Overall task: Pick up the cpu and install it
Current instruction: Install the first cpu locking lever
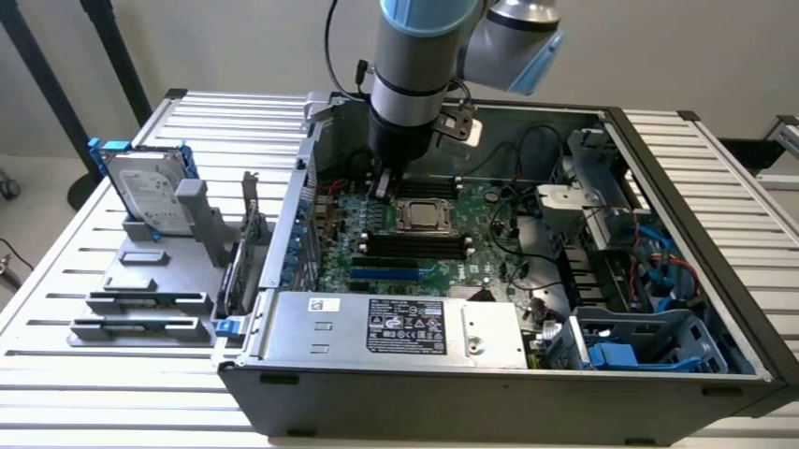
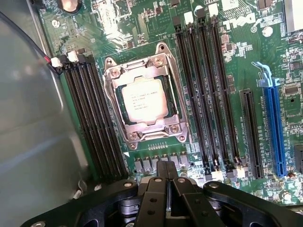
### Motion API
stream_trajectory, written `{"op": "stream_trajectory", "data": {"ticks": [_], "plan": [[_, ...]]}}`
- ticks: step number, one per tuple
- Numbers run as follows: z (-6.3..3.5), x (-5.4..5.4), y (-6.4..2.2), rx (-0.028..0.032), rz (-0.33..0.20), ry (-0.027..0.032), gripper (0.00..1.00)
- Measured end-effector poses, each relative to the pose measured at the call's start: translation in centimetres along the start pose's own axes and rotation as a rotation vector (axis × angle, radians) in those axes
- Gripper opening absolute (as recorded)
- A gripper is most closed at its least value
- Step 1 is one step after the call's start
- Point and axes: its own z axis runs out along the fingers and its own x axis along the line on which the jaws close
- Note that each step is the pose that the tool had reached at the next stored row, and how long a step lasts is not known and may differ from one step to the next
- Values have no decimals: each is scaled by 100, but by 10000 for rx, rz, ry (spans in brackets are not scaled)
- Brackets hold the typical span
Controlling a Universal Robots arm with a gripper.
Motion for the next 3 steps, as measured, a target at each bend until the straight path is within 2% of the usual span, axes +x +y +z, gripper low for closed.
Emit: {"op": "stream_trajectory", "data": {"ticks": [3], "plan": [[0,0,0,0,0,0,11]]}}
